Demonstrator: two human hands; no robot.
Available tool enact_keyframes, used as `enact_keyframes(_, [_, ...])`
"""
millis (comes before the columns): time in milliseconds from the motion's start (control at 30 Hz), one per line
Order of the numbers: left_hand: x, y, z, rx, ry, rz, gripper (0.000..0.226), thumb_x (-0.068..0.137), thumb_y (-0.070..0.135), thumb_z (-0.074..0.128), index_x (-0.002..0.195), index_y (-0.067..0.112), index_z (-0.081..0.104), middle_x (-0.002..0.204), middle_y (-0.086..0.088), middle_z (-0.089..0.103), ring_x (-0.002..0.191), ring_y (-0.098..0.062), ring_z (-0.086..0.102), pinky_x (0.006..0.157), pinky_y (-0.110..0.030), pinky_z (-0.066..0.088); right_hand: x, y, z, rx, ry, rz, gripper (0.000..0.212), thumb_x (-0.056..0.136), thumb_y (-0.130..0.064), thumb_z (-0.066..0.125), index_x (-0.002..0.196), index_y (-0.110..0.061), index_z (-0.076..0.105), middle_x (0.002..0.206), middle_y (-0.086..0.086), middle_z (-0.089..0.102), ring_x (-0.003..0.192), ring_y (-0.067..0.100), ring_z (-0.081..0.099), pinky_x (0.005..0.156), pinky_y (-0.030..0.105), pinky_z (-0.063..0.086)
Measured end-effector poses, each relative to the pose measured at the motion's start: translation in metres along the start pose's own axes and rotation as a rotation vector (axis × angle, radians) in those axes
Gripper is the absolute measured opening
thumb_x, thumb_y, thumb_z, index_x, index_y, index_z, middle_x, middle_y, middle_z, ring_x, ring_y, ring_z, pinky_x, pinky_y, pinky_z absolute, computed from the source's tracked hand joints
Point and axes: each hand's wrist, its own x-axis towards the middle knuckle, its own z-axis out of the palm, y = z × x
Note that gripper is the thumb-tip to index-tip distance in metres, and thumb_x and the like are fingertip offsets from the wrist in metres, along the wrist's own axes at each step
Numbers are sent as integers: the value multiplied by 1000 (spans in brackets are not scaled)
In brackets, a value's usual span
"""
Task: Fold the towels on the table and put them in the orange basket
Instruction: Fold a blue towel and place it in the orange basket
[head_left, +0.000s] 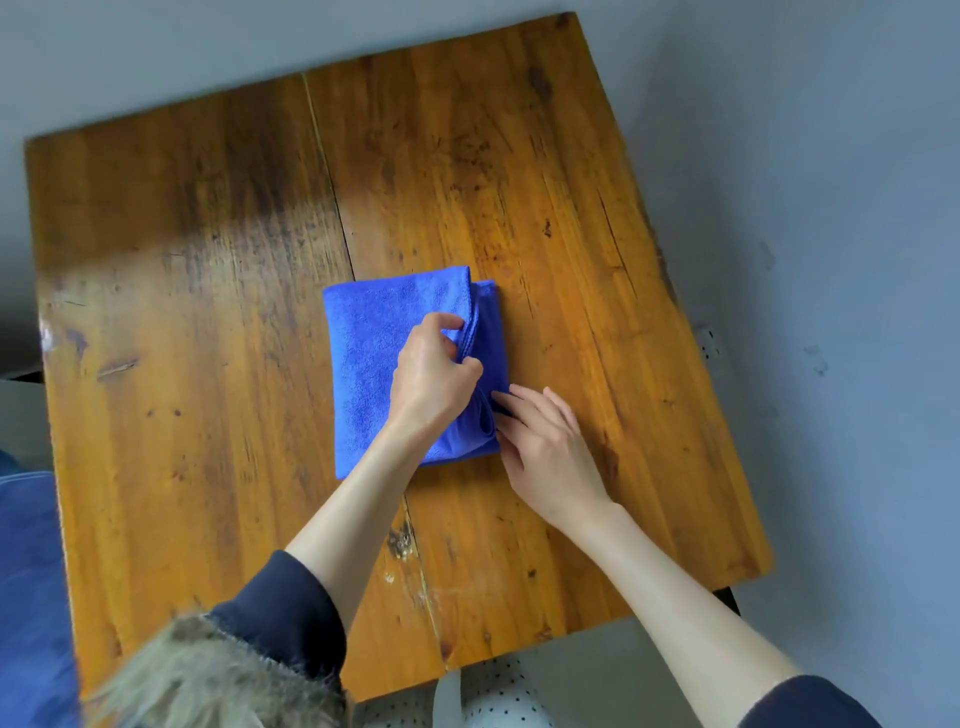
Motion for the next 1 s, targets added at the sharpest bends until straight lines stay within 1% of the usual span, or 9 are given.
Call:
enact_keyframes(100, [4,-3,8,27,6,-4,41,82,5,53,121,16,49,95,-2,49,88,-32,59,81,-48,51,-1,5,-2,89,67,50,21,82,0,61,102,-1,70,106,9,68,104,27,60,83,46,50])
enact_keyframes(167, [6,-4,13,32,24,20,41,82,5,53,122,16,49,98,-4,49,87,-26,56,80,-42,50,-2,6,-3,162,30,110,23,86,-3,58,106,-5,68,108,5,68,107,22,57,88,46,48])
enact_keyframes(300, [5,-8,25,82,11,72,42,84,5,52,124,15,47,102,-4,48,85,-15,43,70,-21,30,-1,11,-4,302,-76,215,27,90,-6,51,113,-12,66,117,-1,65,116,14,52,100,45,40])
enact_keyframes(400, [5,-12,30,118,-39,67,44,86,5,51,128,14,45,106,-7,48,90,-17,45,77,-26,34,7,11,-9,420,-72,323,28,94,-9,46,112,-12,67,114,0,66,111,14,54,98,37,43])
enact_keyframes(533, [4,-16,28,101,-37,126,36,90,9,49,126,12,52,91,-3,54,92,-19,50,72,-18,30,16,6,-13,536,-71,433,27,98,-18,43,100,-11,68,101,1,67,96,14,55,85,25,43])
enact_keyframes(633, [-5,-26,15,82,65,219,30,93,9,46,121,11,57,101,-6,57,91,-21,55,77,-21,39,21,-1,-13,569,-33,499,24,94,-31,51,92,-14,67,88,-2,66,83,13,58,75,28,47])
enact_keyframes(767, [-12,-59,-9,506,322,481,31,90,6,49,119,8,59,122,-15,57,116,-38,49,89,-46,44,25,-7,-13,509,-11,584,30,83,-37,67,102,-14,65,72,-3,64,74,17,63,73,34,53])
enact_keyframes(900, [-8,-93,-20,737,137,524,49,93,39,40,137,20,46,151,-14,31,141,-38,20,113,-50,18,29,-7,-11,385,-44,581,15,85,-25,66,94,-14,62,66,-16,54,75,18,62,77,37,52])
enact_keyframes(1000, [-5,-103,-13,848,60,466,59,92,55,28,145,30,31,156,-9,17,145,-32,6,116,-50,5,33,-4,-10,334,-65,628,14,89,-27,59,95,-14,60,82,-4,66,86,22,62,80,35,50])
